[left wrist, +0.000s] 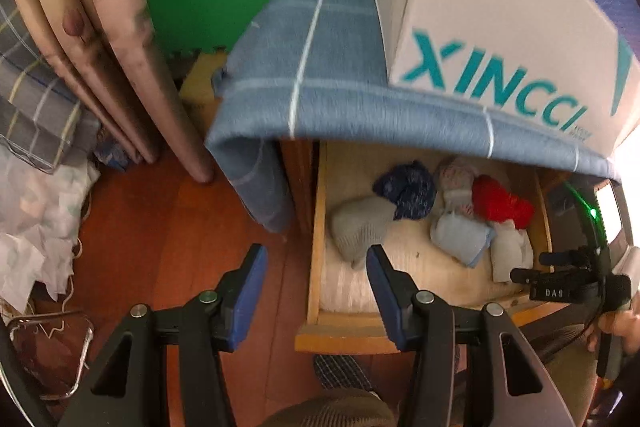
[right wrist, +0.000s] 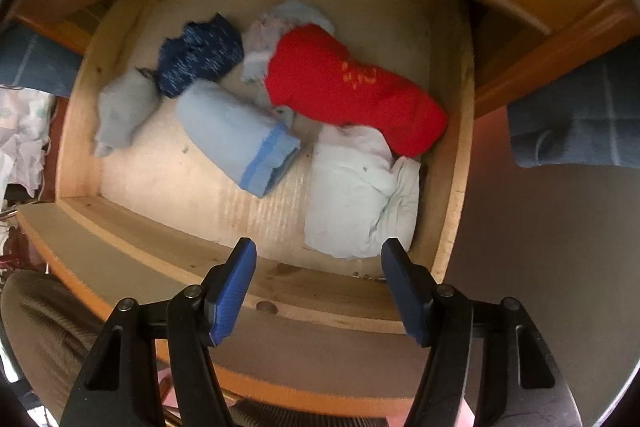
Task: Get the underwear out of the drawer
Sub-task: 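Withdraw the left tool from the box back toward the drawer, then reach into the drawer and grasp the white folded underwear with the right tool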
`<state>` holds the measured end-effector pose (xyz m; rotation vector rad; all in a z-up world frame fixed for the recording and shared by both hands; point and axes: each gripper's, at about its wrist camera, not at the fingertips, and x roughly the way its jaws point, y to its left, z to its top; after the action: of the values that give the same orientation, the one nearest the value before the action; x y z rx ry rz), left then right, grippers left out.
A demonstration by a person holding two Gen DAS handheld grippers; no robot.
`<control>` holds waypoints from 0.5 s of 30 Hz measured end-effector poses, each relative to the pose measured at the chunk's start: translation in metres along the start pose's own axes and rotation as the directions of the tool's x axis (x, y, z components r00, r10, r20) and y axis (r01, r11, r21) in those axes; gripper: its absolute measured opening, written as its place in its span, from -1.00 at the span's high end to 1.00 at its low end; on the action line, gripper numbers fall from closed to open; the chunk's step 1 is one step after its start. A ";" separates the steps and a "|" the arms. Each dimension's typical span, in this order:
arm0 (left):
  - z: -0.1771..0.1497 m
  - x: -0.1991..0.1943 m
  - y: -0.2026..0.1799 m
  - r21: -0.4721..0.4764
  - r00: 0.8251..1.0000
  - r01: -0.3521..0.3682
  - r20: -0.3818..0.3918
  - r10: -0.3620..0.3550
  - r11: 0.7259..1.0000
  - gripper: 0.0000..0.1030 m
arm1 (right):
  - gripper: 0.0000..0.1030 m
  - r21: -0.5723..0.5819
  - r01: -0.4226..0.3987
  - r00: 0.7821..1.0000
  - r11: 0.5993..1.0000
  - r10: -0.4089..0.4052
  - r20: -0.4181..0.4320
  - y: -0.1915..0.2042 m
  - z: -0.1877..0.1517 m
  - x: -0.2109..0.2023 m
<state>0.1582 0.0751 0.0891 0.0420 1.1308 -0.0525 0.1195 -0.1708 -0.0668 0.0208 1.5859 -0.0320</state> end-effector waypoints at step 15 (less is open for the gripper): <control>-0.012 0.024 0.007 -0.006 0.999 -0.013 -0.050 0.013 1.000 -0.02 | -0.23 -0.101 0.146 0.965 0.984 -0.164 -0.206 0.006 0.032 0.062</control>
<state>0.1579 0.0824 0.0627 0.0448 1.1807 -0.0362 0.1512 -0.1660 -0.1288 -0.1717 1.8002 -0.0870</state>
